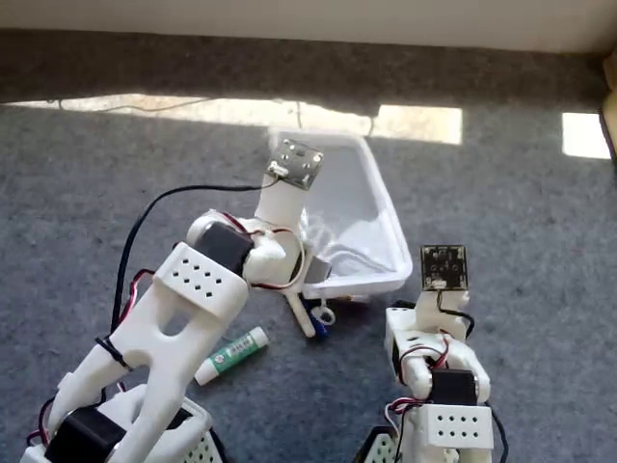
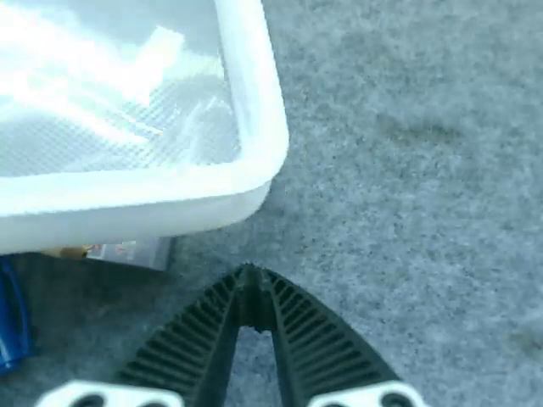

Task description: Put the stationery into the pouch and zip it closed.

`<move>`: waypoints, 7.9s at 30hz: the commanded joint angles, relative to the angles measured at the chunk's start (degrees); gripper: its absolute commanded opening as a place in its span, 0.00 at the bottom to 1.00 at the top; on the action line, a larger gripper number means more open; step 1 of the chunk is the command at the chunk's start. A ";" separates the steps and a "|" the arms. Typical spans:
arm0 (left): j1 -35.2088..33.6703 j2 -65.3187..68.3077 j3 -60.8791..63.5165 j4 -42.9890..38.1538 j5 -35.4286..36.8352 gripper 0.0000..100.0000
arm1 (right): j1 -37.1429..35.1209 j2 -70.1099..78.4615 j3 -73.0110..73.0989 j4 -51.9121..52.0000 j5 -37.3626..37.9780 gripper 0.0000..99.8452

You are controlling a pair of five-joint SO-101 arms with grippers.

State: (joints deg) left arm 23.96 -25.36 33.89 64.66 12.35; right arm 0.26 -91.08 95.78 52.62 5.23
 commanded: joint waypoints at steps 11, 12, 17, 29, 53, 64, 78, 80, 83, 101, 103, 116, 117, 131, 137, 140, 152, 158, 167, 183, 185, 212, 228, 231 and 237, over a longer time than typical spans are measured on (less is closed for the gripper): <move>-1.36 0.48 -2.24 -0.79 1.85 0.27 | 0.66 -0.75 6.46 0.31 0.00 0.01; -2.15 0.48 -2.24 -0.62 1.85 0.27 | 0.66 -0.75 6.46 0.31 0.00 0.01; -10.68 -1.63 -3.47 1.41 1.85 0.27 | 4.62 -0.75 6.02 0.31 0.00 0.01; -23.34 -24.48 2.77 7.65 -2.55 0.27 | 7.60 -0.31 -3.03 1.63 -1.14 0.01; -39.96 -54.55 40.13 -3.43 -1.58 0.27 | -24.31 1.80 -31.08 22.11 -10.11 0.01; -39.96 -61.67 44.53 -3.08 -1.76 0.27 | -25.27 34.86 -35.21 12.62 -10.37 0.00; -42.95 -61.85 45.23 -3.34 -1.76 0.27 | -25.19 55.34 -35.47 -14.73 -10.46 0.00; -42.95 -61.85 45.23 -3.34 -1.76 0.27 | -25.10 56.75 -35.47 -18.59 -10.46 0.00; -43.03 -61.85 45.23 -3.34 -1.76 0.27 | -25.10 56.92 -36.44 -20.62 -10.46 0.00; -43.03 -61.85 45.05 -3.08 -1.76 0.27 | -26.68 57.63 -60.88 4.26 -21.71 0.12; -43.03 -61.85 45.05 -3.08 -1.76 0.27 | -27.91 57.63 -61.76 6.11 -22.68 0.14; -43.03 -61.85 45.05 -3.08 -1.76 0.27 | -38.64 57.71 -61.76 6.81 -36.48 0.14; -43.03 -61.85 45.05 -3.08 -1.76 0.27 | -38.90 57.80 -61.76 6.81 -36.57 0.14; -43.03 -61.85 45.23 -3.08 -1.76 0.27 | -38.99 73.01 -71.25 14.37 -45.63 0.14; -43.03 -61.85 45.32 -3.08 -1.76 0.27 | -39.08 83.82 -81.89 16.57 -50.46 0.14; -43.03 -61.85 45.32 -3.08 -1.76 0.27 | -38.90 87.60 -84.62 16.57 -52.75 0.17; -43.03 -61.85 45.23 -3.08 -1.76 0.27 | -38.90 93.49 -85.32 16.13 -58.11 0.25; -43.03 -61.85 45.32 -2.99 -1.85 0.27 | -38.64 93.58 -85.05 14.64 -58.46 0.25; -43.03 -61.85 45.41 -2.99 -1.85 0.27 | -37.85 97.27 -82.07 10.15 -58.29 0.16; -43.03 -61.85 45.41 -2.99 -1.85 0.27 | -35.65 99.03 -81.71 13.67 -57.85 0.16; -43.03 -61.85 45.41 -2.99 -1.85 0.27 | -35.74 99.03 -81.63 13.67 -56.53 0.16; -43.03 -61.85 45.41 -2.99 -1.85 0.27 | -35.38 95.96 -81.71 15.43 -48.79 0.02; -43.03 -61.85 45.49 -2.99 -1.85 0.27 | -35.21 87.43 -81.98 24.75 -18.37 0.02; -43.03 -61.85 45.49 -2.99 -1.85 0.27 | -33.36 87.43 -81.98 27.12 -10.99 0.02; -43.03 -61.85 45.49 -2.99 -1.85 0.27 | -27.56 87.43 -81.80 30.46 0.00 0.02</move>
State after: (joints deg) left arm -18.51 -86.46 79.69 62.29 10.07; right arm -30.24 0.44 14.55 81.80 -0.13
